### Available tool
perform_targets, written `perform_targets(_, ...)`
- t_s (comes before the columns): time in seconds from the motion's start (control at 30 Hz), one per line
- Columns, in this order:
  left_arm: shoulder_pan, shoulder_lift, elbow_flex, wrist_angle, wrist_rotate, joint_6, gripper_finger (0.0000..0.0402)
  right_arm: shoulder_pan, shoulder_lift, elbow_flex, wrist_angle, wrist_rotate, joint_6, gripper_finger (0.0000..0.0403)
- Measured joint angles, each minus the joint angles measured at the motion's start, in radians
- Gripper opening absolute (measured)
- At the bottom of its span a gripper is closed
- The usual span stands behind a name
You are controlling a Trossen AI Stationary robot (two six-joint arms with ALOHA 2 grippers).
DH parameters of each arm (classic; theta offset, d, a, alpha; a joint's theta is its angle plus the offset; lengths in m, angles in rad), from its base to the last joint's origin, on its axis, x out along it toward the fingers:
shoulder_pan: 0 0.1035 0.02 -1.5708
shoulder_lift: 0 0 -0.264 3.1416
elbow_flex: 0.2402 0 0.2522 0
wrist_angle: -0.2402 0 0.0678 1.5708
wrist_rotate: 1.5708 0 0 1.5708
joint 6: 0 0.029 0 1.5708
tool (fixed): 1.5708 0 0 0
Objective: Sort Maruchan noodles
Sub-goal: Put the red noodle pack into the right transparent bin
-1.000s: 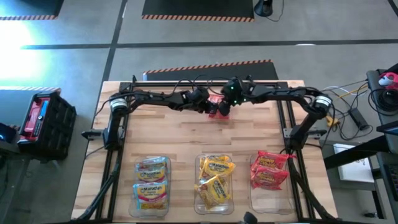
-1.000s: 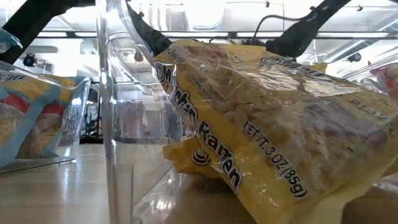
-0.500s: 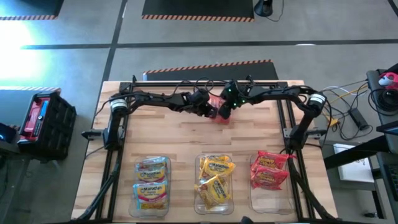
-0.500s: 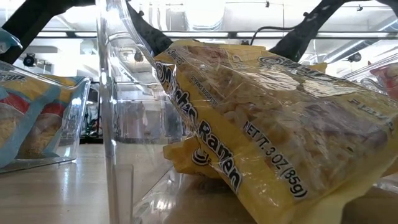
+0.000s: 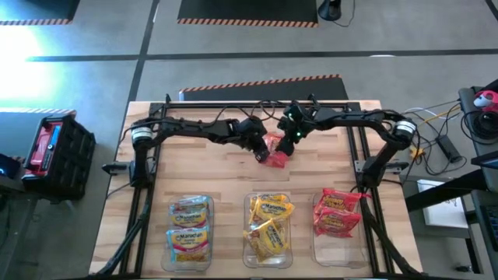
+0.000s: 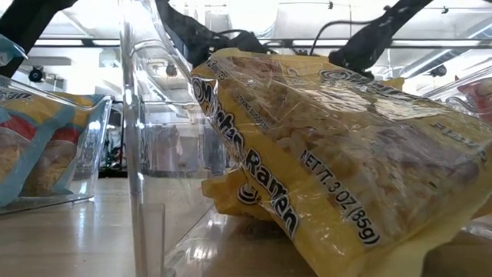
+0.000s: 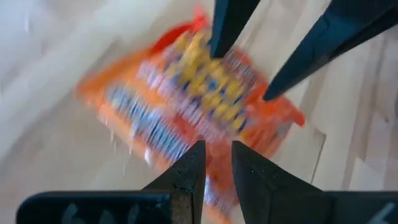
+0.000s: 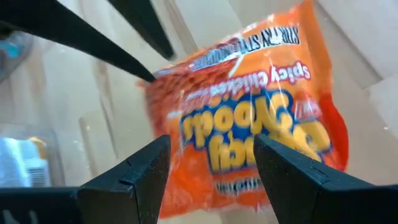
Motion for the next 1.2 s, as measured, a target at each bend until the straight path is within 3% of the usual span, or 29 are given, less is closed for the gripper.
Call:
perform_targets(0.13, -0.011, 0.005, 0.002, 0.083, -0.003, 0.091, 0.0059, -0.002, -0.062, 0.0, -0.04, 0.0, 0.005, 0.0221)
perform_targets(0.37, -0.011, 0.055, 0.002, 0.097, -0.044, 0.05, 0.0059, 0.0, -0.129, -0.007, -0.075, 0.014, 0.042, 0.0221)
perform_targets(0.73, -0.009, 0.089, 0.003, 0.046, -0.06, 0.031, 0.0059, -0.004, -0.148, -0.162, -0.069, 0.061, 0.284, 0.0221)
perform_targets(0.9, -0.009, 0.089, -0.002, 0.04, -0.062, 0.031, 0.0059, -0.004, -0.174, -0.265, 0.086, 0.055, 0.377, 0.0221)
perform_targets(1.07, -0.009, 0.09, -0.003, 0.034, -0.084, 0.031, 0.0059, -0.004, -0.208, -0.368, 0.401, -0.055, 0.513, 0.0222)
perform_targets(1.2, -0.009, 0.09, -0.007, 0.031, -0.084, 0.031, 0.0059, -0.002, -0.223, -0.432, 0.542, -0.044, 0.601, 0.0222)
